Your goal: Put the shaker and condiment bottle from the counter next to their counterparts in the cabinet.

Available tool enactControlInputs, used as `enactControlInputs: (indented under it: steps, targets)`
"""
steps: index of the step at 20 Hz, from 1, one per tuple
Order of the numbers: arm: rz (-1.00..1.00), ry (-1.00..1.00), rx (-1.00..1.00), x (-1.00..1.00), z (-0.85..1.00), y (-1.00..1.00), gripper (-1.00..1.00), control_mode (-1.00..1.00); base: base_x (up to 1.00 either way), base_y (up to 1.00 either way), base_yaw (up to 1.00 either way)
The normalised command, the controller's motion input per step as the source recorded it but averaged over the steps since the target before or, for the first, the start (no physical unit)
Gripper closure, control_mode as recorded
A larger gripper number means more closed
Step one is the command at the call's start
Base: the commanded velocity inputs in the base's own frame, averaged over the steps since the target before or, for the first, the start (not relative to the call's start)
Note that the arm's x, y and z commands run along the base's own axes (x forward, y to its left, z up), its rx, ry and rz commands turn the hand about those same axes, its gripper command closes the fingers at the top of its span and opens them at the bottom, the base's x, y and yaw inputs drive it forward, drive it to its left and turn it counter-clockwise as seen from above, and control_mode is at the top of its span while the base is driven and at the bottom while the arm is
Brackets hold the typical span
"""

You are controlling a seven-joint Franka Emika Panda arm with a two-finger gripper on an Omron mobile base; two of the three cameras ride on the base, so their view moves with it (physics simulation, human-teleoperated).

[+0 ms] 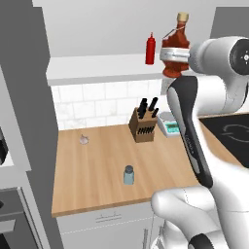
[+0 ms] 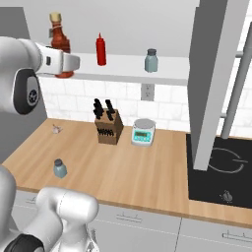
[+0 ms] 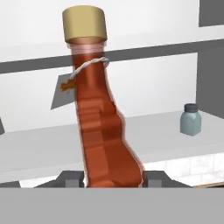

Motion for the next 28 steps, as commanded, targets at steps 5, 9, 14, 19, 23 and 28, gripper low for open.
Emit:
enactControlInputs:
  steps: [5, 9, 14, 19, 23, 28]
  targets:
    - [0.00, -0.01, 0.00, 0.14, -0.12, 0.16, 1.00, -1.00, 0.00, 0.00, 0.00]
    - [0.00, -0.01, 0.00, 0.37, -0.04, 0.09, 1.00, -1.00, 0.00, 0.00, 0.00]
    - [0.00, 0.00, 0.00, 0.29, 0.00, 0.11, 1.00, -1.00, 0.00, 0.00, 0.00]
    - [0.00, 0.00, -0.05, 0.31, -0.18, 0.15, 1.00, -1.00, 0.00, 0.00, 0.00]
    - [0.00, -0.02, -0.04, 0.41, -0.10, 0.06, 1.00, -1.00, 0.00, 0.00, 0.00]
    - [0.00, -0.05, -0.02, 0.44, -0.08, 0.00, 1.00, -1.00, 0.00, 0.00, 0.00]
